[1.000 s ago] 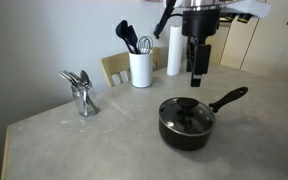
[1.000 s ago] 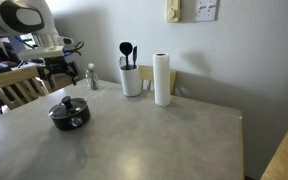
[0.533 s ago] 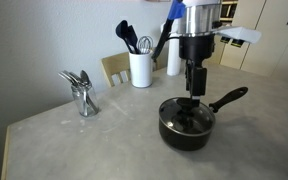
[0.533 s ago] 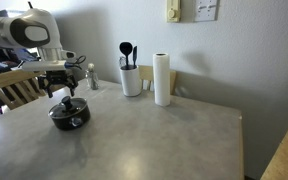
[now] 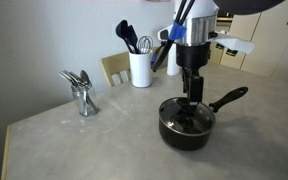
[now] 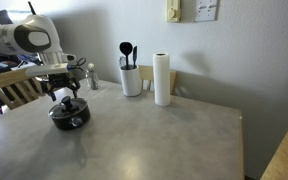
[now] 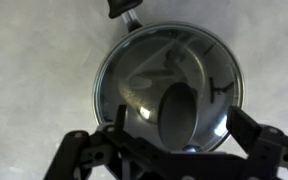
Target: Take the lid off the pot and place it on the table
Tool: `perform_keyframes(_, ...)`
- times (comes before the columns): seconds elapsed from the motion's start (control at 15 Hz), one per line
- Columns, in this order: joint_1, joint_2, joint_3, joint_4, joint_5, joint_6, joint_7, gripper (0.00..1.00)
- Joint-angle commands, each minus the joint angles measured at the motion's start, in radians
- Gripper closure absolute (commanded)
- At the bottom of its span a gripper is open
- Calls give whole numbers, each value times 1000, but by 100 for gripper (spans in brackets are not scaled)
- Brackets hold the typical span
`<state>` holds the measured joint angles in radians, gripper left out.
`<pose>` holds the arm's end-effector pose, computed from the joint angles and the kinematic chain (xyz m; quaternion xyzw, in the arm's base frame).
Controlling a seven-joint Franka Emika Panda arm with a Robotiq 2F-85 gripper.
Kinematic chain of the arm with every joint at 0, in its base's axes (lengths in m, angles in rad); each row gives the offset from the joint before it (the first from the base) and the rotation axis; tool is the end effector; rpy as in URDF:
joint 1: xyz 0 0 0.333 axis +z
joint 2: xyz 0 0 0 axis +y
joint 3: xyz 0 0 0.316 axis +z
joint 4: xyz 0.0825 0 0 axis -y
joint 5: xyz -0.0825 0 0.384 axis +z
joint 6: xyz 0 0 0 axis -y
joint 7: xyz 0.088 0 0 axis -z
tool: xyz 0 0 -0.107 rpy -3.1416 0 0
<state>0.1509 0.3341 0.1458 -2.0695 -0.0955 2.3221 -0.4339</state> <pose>0.5558 0.1667 0.2640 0.9218 0.3856 -0.0388 0.0070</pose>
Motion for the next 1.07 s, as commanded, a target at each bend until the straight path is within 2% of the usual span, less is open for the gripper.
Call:
perform_keyframes(0.0,-9,26,14,10,-19,20,18,0)
perform_keyframes(0.07,-9,30,16,12,-14,17,19,8)
perform_keyframes(0.13,-6,34,20,13,-8,15,26,27)
perform_keyframes(0.67,1,32,34,6,-14,8,60,84)
perform_keyframes(1.0,4,-7,27,-6,-26,-25,96,86)
